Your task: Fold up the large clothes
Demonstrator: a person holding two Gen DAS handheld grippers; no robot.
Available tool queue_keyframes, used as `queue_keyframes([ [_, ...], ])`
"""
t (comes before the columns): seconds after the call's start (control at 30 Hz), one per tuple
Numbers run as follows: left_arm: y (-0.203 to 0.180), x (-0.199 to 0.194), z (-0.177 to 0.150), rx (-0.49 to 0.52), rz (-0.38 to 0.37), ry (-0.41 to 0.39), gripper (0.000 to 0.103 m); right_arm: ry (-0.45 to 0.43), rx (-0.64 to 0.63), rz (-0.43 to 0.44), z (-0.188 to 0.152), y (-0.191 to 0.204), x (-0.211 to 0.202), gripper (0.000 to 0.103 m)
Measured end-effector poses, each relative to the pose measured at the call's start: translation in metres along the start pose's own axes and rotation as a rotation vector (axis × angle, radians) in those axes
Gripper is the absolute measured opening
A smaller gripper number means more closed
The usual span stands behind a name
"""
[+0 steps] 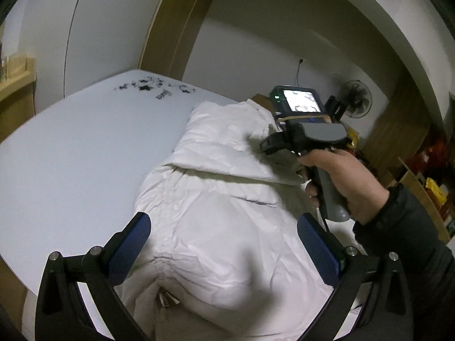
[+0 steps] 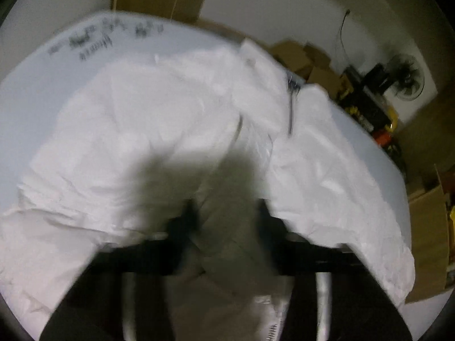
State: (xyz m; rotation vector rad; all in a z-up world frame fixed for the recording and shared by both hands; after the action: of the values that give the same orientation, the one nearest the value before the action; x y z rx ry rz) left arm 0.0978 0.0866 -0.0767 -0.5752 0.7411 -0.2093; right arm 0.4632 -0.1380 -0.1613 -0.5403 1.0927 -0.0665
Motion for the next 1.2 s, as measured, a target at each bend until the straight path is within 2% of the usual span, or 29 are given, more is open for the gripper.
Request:
queue_keyframes([
  [0.03, -0.001, 0.004, 0.0, -0.006, -0.002, 0.003, 0.103, -0.015, 0.014, 0.006, -0.004, -0.004, -0.004, 0.025],
  [0.13, 0.0, 0.009, 0.003, -0.023, -0.008, 0.01, 0.103, -0.088, 0.126, 0.109, -0.02, -0.034, -0.024, 0.014],
  [0.2, -0.001, 0.013, 0.003, -0.03, -0.013, 0.019, 0.103, -0.146, 0.269, 0.234, -0.04, -0.073, -0.036, 0.014],
  [0.3, -0.006, 0.019, 0.001, -0.034, -0.028, 0.035, 0.103, -0.185, 0.473, 0.409, -0.077, -0.13, -0.033, 0.013],
  [0.4, -0.013, 0.027, -0.001, -0.018, -0.03, 0.055, 0.103, -0.201, 0.64, 0.535, -0.122, -0.168, -0.02, 0.013],
  [0.5, -0.021, 0.032, -0.005, -0.003, -0.027, 0.07, 0.103, -0.19, 0.785, 0.596, -0.175, -0.195, 0.007, 0.016],
  [0.53, -0.024, 0.035, -0.007, 0.004, -0.023, 0.08, 0.103, -0.171, 0.817, 0.634, -0.194, -0.2, 0.023, 0.024],
  [0.6, -0.029, 0.038, -0.009, 0.017, -0.016, 0.09, 0.103, -0.128, 0.912, 0.621, -0.234, -0.212, 0.045, 0.029],
  [0.67, -0.036, 0.04, -0.01, 0.033, 0.001, 0.091, 0.103, -0.163, 0.965, 0.626, -0.251, -0.221, 0.04, 0.029],
  [0.77, -0.049, 0.045, -0.01, 0.04, 0.01, 0.092, 0.103, -0.319, 0.844, 0.544, -0.222, -0.224, -0.011, 0.03],
  [0.83, -0.063, 0.046, -0.013, 0.051, 0.004, 0.091, 0.103, -0.366, 0.72, 0.555, -0.185, -0.213, -0.027, 0.031],
  [0.9, -0.076, 0.044, -0.016, 0.064, -0.008, 0.091, 0.103, -0.335, 0.633, 0.611, -0.15, -0.194, -0.017, 0.034],
  [0.93, -0.083, 0.041, -0.019, 0.075, -0.015, 0.092, 0.103, -0.265, 0.598, 0.636, -0.135, -0.181, 0.001, 0.036],
  [1.0, -0.091, 0.034, -0.025, 0.105, -0.027, 0.09, 0.103, 0.015, 0.571, 0.647, -0.126, -0.149, 0.056, 0.036],
  [1.03, -0.093, 0.03, -0.028, 0.122, -0.022, 0.083, 0.103, 0.042, 0.595, 0.669, -0.131, -0.146, 0.067, 0.035],
  [1.07, -0.092, 0.028, -0.029, 0.129, -0.013, 0.079, 0.103, -0.001, 0.614, 0.654, -0.133, -0.149, 0.061, 0.036],
  [1.1, -0.091, 0.028, -0.03, 0.13, -0.004, 0.078, 0.103, -0.008, 0.618, 0.658, -0.135, -0.152, 0.053, 0.036],
  [1.17, -0.088, 0.032, -0.027, 0.114, 0.02, 0.087, 0.103, -0.135, 0.667, 0.68, -0.143, -0.165, 0.038, 0.04],
  [1.2, -0.09, 0.035, -0.025, 0.109, 0.021, 0.096, 0.103, -0.129, 0.644, 0.599, -0.148, -0.168, 0.037, 0.052],
])
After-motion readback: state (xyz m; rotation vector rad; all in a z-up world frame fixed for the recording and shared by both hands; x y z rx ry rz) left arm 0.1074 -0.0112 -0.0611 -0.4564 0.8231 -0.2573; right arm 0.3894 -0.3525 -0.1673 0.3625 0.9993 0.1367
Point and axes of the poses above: each gripper's, at about its wrist camera, not at the fingertips, and x roughly the way its jaws point, y to its left, z to its top, the point moved 1 cm from there along x, roughly the way its jaws point, and after that the axes turned 15 degrees about -x, right-handed, at the moved point
